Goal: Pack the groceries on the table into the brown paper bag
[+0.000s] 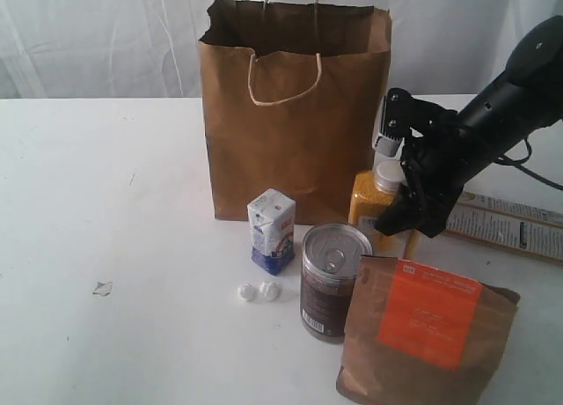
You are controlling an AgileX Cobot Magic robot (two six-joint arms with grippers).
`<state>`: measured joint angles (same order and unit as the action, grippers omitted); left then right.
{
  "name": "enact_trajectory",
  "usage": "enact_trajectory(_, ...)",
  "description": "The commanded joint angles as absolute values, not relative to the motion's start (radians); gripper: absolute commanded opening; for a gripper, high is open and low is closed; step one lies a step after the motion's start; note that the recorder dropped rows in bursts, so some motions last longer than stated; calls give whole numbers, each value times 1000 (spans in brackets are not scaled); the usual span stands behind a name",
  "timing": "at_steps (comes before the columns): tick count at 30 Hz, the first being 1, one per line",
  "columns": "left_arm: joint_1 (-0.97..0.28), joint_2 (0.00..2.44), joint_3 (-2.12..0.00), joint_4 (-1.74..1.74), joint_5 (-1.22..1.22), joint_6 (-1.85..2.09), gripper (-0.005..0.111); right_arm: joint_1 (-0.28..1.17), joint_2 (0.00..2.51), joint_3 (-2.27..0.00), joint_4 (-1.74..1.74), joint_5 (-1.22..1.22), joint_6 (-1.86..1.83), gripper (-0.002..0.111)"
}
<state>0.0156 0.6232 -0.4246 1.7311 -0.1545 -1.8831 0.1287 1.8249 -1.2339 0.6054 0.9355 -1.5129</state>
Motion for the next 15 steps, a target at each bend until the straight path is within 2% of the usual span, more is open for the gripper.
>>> enact_trajectory(1,18,617,-421,1744,-159,-1882,0,128,1827,-1231,609,1017,-1524,5)
enact_trajectory(3,18,617,-421,1744,-162,-1882,0,128,1823,-1231,607,1061,-1522,0)
enact_trajectory(7,18,580,-421,1744,-172,-1882,0,128,1797,-1231,606,1142,-1470,0)
enact_trajectory(15,18,373,-419,1744,-110,-1880,0,128,1720,-1231,586,1115,-1296,0)
